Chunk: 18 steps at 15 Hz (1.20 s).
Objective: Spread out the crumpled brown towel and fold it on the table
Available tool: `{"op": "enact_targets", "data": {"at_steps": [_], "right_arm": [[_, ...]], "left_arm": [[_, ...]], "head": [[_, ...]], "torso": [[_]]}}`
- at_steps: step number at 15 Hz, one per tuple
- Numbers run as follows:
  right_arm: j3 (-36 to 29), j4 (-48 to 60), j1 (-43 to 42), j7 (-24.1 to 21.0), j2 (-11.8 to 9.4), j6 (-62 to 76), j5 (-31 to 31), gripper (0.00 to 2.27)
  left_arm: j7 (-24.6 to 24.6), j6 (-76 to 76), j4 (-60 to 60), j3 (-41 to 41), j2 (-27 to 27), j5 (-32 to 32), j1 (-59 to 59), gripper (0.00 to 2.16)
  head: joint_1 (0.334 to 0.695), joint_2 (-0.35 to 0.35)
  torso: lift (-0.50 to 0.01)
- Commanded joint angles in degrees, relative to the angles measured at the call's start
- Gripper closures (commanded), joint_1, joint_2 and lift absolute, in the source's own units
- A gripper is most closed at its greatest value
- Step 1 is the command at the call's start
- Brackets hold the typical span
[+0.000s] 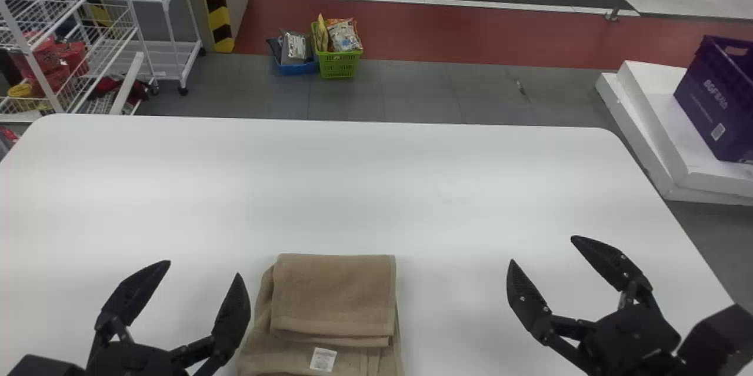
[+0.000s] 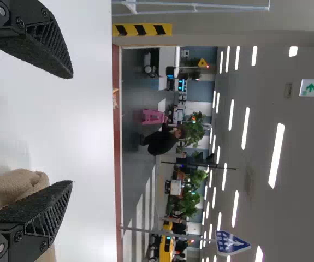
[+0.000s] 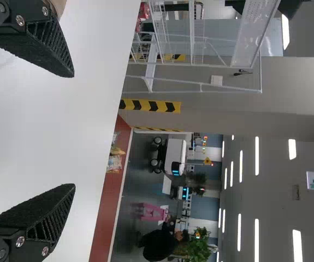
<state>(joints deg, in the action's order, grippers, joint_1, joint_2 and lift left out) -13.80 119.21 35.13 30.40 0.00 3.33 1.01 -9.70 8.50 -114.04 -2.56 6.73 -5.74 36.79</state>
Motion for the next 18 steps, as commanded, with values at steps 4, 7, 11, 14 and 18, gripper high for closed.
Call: {"op": "enact_targets", "data": {"at_steps": [4,7,11,14,18], "right_arm": [[1.6,0.9,0.3,0.1,0.1,0.6,-2.3,0.10],[1.7,1.2,0.6,0.1,0.1,2.5,-2.9,0.10],[2.2,1.7,0.7,0.0,0.1,2.3,-3.7,0.10],[2.6,2.3,0.9,0.0,0.1,0.9,-3.7,0.13],[3.2,2.4,0.7,0.1,0.1,-2.8,-3.4,0.11]], "left_arm": [[-3.1,-0.4,0.0,1.6,0.5,-1.5,-0.1,0.11],[-4.0,-0.4,-0.4,2.1,0.7,-2.1,-0.1,0.11],[-4.7,-0.2,-0.1,2.5,0.7,-2.3,-0.1,0.11],[-4.6,0.2,-0.2,2.4,0.7,-2.3,-0.1,0.11],[-4.8,0.5,-0.7,2.5,0.5,-2.9,0.2,0.11]], "head": [[0.695,-0.080],[0.695,-0.064],[0.695,-0.053],[0.695,-0.047],[0.695,-0.042]], "torso": [[-0.127],[-0.127],[-0.127],[-0.127],[-0.127]]}}
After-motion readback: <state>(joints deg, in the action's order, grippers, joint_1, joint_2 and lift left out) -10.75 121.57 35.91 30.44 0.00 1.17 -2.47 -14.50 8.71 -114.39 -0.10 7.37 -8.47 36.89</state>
